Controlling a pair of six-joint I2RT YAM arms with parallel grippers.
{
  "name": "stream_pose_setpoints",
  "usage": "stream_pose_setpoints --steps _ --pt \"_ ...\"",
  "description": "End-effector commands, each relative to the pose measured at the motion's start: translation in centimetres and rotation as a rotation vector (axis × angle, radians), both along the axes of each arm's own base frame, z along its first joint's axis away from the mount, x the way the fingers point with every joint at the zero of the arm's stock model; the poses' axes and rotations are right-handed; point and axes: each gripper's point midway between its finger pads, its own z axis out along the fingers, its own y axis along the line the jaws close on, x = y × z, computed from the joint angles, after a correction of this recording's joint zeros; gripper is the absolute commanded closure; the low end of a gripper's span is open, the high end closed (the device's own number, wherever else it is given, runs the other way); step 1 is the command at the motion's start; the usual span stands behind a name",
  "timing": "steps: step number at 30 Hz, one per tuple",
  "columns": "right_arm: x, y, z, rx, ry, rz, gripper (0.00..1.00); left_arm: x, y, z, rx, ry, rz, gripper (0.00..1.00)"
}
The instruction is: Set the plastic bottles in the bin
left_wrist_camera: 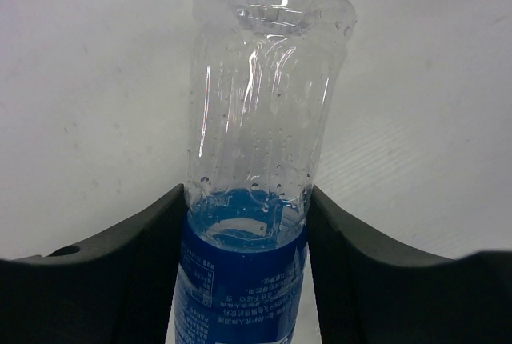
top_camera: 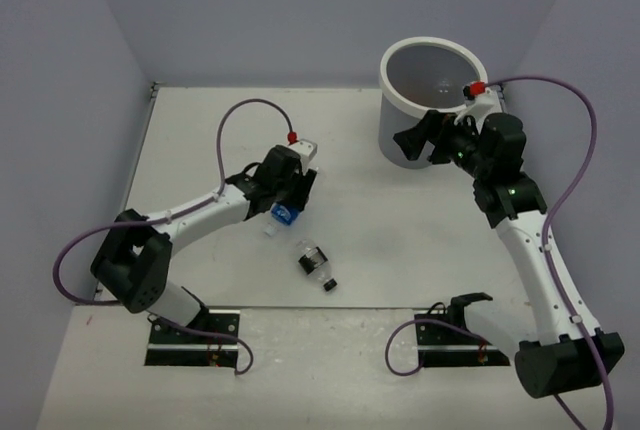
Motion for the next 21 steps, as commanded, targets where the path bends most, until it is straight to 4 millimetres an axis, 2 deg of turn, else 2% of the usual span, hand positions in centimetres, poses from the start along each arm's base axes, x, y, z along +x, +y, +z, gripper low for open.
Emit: stream_pose_setpoints --steps 1,3,6,13,17,19,21 --pt "-2.1 4.6 1.0 0.085 -0.029 0.279 0.01 3.0 -3.5 11.4 -0.178 -0.263 -0.111 0.75" --pt "-2.1 5.7 0.9 0.088 -0.036 0.311 0.01 2.5 -5.2 14.4 -0.266 -0.306 -0.194 0.76" --pt "-2.1 7.4 0.6 0.091 -0.025 0.345 0.01 1.0 -7.1 17.0 -0.376 -0.335 -0.308 0.78" --pt "-1.0 10.6 1.0 0.179 -0.033 0.372 0.01 -2.8 -9.3 20.3 -0.553 -0.339 -0.494 0.78" --pt "-0.7 11.9 1.7 0.241 -0.047 0.399 0.01 -3.7 -9.8 22.2 -0.607 -0.378 -0.527 0.77" --pt "-0.7 12.5 1.6 0.250 -0.044 0.417 0.04 -3.8 -9.9 22.7 -0.623 -0.382 -0.527 0.76" --pt "-0.5 12.7 1.4 0.253 -0.041 0.418 0.14 -3.9 -10.1 23.1 -0.633 -0.383 -0.534 0.71"
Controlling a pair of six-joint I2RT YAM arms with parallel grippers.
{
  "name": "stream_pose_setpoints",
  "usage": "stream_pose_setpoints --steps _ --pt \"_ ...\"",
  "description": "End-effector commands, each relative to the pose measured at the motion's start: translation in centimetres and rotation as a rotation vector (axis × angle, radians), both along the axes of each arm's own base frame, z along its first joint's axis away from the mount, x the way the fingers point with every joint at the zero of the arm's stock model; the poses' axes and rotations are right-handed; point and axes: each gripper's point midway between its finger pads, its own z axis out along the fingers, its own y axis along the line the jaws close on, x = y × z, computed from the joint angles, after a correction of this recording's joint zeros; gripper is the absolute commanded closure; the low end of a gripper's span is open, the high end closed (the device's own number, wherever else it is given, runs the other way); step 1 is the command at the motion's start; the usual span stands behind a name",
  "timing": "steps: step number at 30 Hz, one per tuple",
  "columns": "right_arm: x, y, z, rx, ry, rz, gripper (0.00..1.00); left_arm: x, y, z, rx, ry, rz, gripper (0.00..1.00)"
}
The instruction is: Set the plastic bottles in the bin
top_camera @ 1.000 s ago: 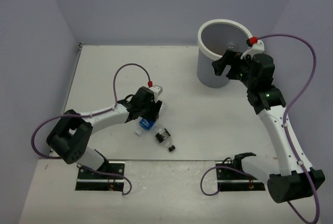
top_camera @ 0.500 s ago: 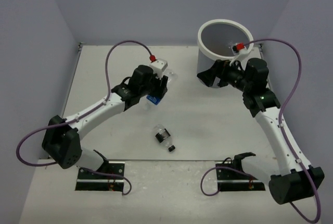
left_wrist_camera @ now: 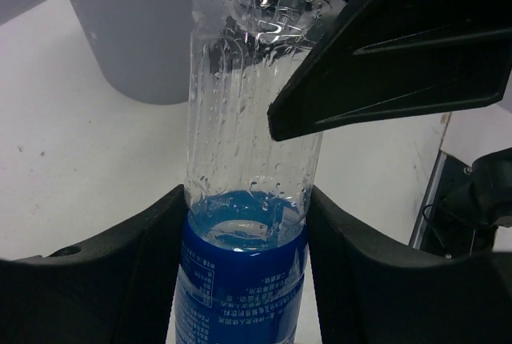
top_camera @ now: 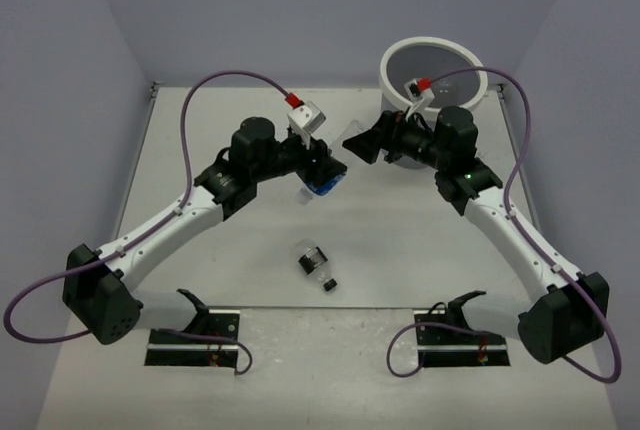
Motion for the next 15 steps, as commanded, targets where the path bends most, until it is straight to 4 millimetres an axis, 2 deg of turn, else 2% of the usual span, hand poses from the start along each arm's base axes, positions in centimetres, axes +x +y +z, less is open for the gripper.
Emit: stream_pose_setpoints --steps 1,2,3,4,6,8,10,12,14,15 --pt "0.2 1.3 1.8 0.073 -0.054 0.024 0.19 -1.5 -1.0 3.7 -0.105 -0.064 -0.079 0.68" --pt "0.3 1.3 1.9 0.079 -0.057 0.019 0.26 -1.5 -1.0 3.8 -0.108 -0.065 -0.082 0.65" --pt "0.4 1.2 2.0 0.085 -0.060 0.010 0.39 -1.5 -1.0 3.9 -0.110 -0.064 -0.082 0.61" --pt "0.4 1.1 2.0 0.089 -0.063 -0.001 0.59 -1.6 -1.0 3.9 -0.112 -0.062 -0.080 0.55" --pt "0.4 0.7 2.4 0.093 -0.074 -0.021 0.77 -1.5 -0.9 3.8 -0.111 -0.057 -0.073 0.28" --pt "0.6 0.4 2.5 0.077 -0.077 -0.042 0.86 -1.3 -0.8 3.9 -0.112 -0.054 -0.059 0.01" --pt "1.0 -0.2 3.0 0.059 -0.097 -0.080 0.90 -1.0 -0.6 3.8 -0.102 -0.046 -0.034 0.00" --pt "2.2 -1.6 3.4 0.000 -0.127 -0.180 0.90 -0.7 0.0 3.7 -0.087 -0.034 0.012 0.00" --pt "3.5 -3.6 5.1 -0.058 -0.156 -0.300 0.90 -0.1 1.4 2.8 -0.059 0.001 0.106 0.00" --pt "4.5 -5.0 6.6 -0.085 -0.195 -0.390 0.90 0.3 2.2 2.0 -0.042 0.026 0.160 0.00"
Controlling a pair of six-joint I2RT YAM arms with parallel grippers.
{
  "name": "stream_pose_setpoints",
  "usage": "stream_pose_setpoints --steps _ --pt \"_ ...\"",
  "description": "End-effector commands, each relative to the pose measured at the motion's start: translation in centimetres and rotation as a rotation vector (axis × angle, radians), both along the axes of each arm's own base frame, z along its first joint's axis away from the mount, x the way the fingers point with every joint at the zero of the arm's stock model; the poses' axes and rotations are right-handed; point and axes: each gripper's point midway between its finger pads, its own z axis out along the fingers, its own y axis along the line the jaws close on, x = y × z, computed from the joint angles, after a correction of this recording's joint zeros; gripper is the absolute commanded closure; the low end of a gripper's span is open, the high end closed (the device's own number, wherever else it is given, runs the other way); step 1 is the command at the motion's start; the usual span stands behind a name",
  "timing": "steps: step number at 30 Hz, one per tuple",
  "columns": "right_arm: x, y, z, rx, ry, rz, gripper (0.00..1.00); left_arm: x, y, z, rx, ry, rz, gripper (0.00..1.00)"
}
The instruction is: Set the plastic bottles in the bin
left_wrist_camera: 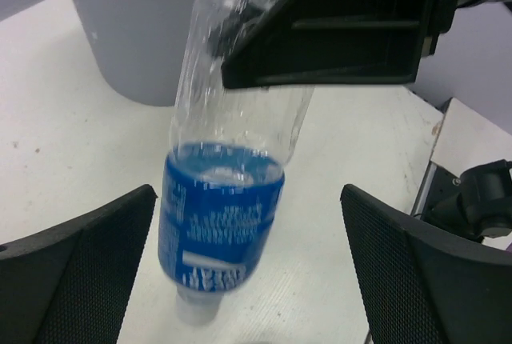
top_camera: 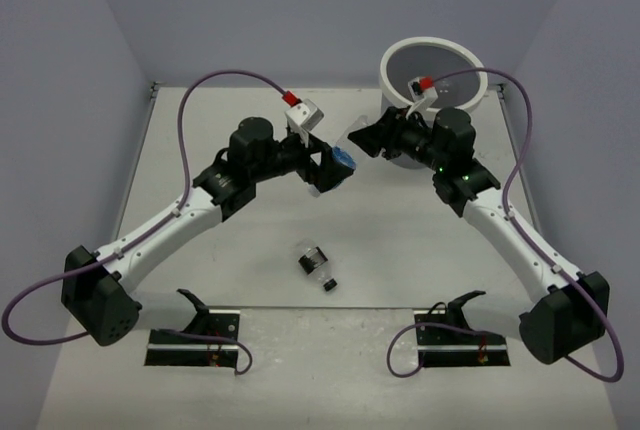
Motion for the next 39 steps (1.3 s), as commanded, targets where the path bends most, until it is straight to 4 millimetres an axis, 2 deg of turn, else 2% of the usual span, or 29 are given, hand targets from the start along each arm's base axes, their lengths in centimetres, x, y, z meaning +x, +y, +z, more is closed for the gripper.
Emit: stream_pose_setpoints --steps 1,3,4,7,10,13,17,18,20,21,22,23,26,31,33,34,36,38,39 --pt "3.9 -6.3 7.8 -0.120 -0.201 -0.386 0.90 0.9 3.0 0.3 0.014 0.037 0.205 0.00" --pt "5.2 -9.6 10.5 -0.170 -0.254 -0.561 0.90 0.8 4.3 -0.7 0.024 0.082 0.277 0.00" --pt "5.6 -11.6 12.3 -0.188 -0.285 -0.662 0.90 0.8 5.4 -1.8 0.041 0.112 0.336 0.00" --pt "6.7 -15.1 14.9 -0.248 -0.324 -0.844 0.89 0.5 7.9 -5.1 0.091 0.190 0.464 0.00" --pt "8.0 -18.2 17.2 -0.298 -0.355 -0.981 0.88 -0.4 8.6 -7.3 0.103 0.256 0.489 0.00" --pt "9.6 -21.1 17.6 -0.362 -0.343 -1.105 0.87 -1.8 9.0 -10.1 0.120 0.335 0.484 0.00" --pt "11.3 -23.2 15.8 -0.425 -0.279 -1.198 0.77 -3.1 8.6 -12.8 0.146 0.426 0.466 0.00" --pt "11.8 -23.6 15.3 -0.435 -0.264 -1.210 0.72 -3.4 8.5 -13.4 0.157 0.442 0.465 0.00" --pt "13.0 -23.5 13.7 -0.472 -0.229 -1.197 0.54 -3.9 8.5 -14.5 0.182 0.474 0.466 0.00" --pt "13.3 -23.4 13.6 -0.477 -0.224 -1.194 0.40 -4.3 8.4 -15.0 0.189 0.488 0.462 0.00" --pt "13.7 -23.3 13.1 -0.492 -0.208 -1.191 0.14 -4.6 8.4 -15.4 0.193 0.503 0.462 0.00" --pt "14.0 -23.3 12.7 -0.504 -0.192 -1.189 0.02 -5.0 8.3 -15.7 0.197 0.518 0.461 0.00" --pt "14.3 -23.1 11.9 -0.519 -0.160 -1.178 0.01 -6.5 7.9 -16.8 0.215 0.567 0.435 0.00" --pt "13.0 -22.5 12.4 -0.458 -0.171 -1.137 0.01 -9.6 8.0 -19.6 0.287 0.665 0.426 0.00" --pt "11.9 -22.2 12.7 -0.420 -0.191 -1.112 0.01 -10.4 8.0 -20.9 0.303 0.705 0.435 0.00" --pt "11.0 -22.1 13.9 -0.379 -0.222 -1.100 0.01 -10.6 8.1 -21.5 0.312 0.717 0.443 0.00" --pt "10.0 -21.7 12.5 -0.370 -0.221 -1.063 0.01 -11.0 7.8 -22.4 0.310 0.742 0.447 0.00" --pt "8.3 -21.1 13.7 -0.313 -0.271 -1.023 0.01 -10.7 7.2 -23.3 0.292 0.753 0.452 0.00" --pt "8.1 -20.9 12.7 -0.316 -0.263 -1.006 0.01 -11.0 7.0 -24.1 0.293 0.773 0.451 0.00"
